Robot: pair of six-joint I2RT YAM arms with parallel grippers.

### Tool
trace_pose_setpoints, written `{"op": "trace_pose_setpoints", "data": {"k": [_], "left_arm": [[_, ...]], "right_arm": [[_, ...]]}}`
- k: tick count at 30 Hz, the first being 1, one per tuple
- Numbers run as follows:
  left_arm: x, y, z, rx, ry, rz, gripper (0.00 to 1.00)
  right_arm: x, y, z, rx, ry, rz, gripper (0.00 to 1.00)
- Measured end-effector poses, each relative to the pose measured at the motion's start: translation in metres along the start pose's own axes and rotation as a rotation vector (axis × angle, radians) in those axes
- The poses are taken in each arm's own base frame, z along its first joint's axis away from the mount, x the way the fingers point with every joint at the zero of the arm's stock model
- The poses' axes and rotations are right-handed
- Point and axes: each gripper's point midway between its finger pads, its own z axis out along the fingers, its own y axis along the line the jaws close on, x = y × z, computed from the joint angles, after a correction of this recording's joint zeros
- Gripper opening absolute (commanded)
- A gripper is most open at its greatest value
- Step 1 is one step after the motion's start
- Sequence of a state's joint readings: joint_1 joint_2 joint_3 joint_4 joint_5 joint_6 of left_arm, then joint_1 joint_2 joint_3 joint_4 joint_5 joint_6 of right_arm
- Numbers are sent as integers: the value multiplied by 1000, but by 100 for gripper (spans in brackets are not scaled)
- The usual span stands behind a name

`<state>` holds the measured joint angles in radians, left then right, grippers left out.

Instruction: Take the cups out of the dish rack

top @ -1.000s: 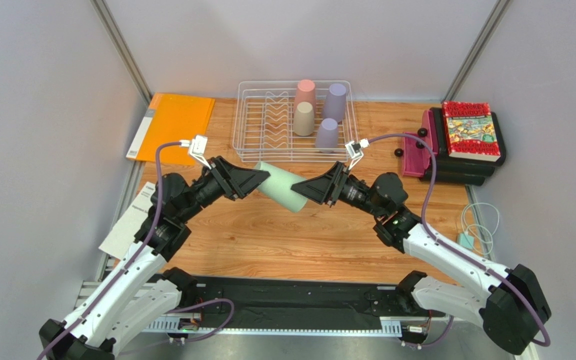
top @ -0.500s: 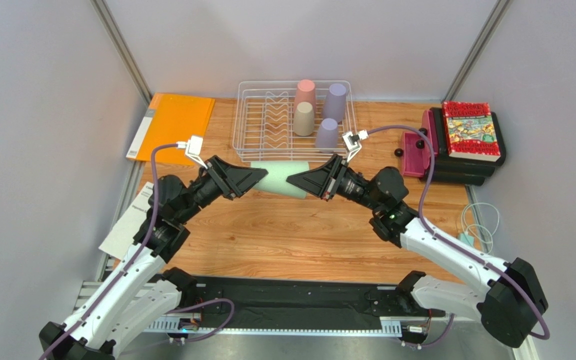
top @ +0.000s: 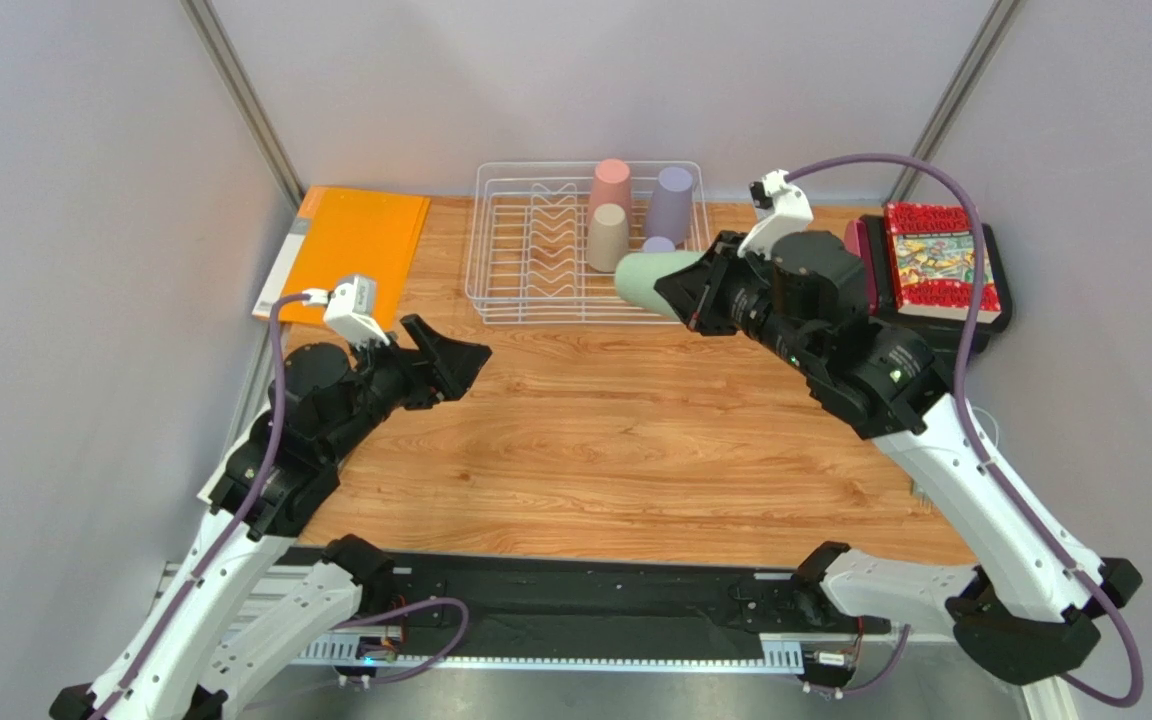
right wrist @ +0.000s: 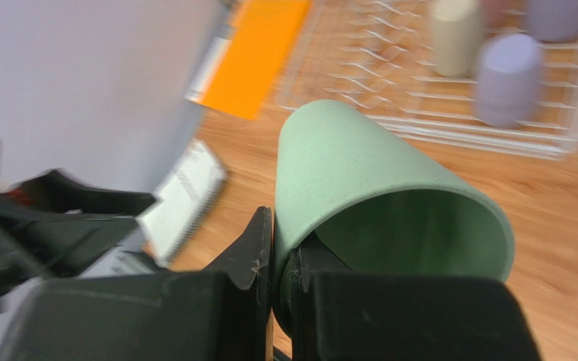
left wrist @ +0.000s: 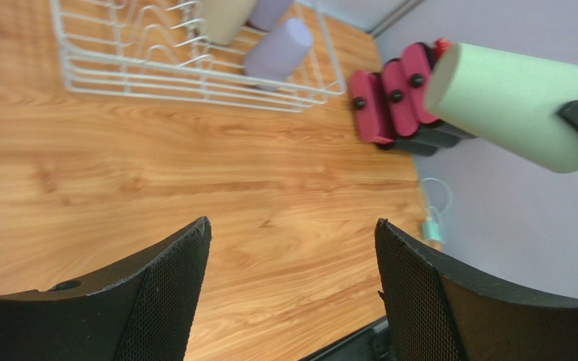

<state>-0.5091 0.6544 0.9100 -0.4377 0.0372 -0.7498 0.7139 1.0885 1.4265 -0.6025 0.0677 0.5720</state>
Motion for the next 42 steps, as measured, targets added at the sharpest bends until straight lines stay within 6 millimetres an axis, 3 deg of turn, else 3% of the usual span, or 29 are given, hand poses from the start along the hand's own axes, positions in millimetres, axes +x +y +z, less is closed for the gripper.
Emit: {"op": "trace_pose_setpoints", "data": {"k": [4,9,19,22,29,42], "left_arm": [[14,29,-4,-126,44,29,84],[32,54,-5,-237,119,47,82],[64,82,4,-339,243,49,81],[68,83,5,-340,256,48,81],[84,92,5,-353,303,44,81],[102,106,13,-386,358,42,81]], "right_arm": [[6,-54,6,307,94,-105,0],[38,-127,8,662,292,-236,0],[73,-232,-29,999,496,-179,0],[86,-251,-32,1039,549,-149,0],[112,-278,-2,1034,625,-81,0],[132,-321,21,1021,644,33,0]]}}
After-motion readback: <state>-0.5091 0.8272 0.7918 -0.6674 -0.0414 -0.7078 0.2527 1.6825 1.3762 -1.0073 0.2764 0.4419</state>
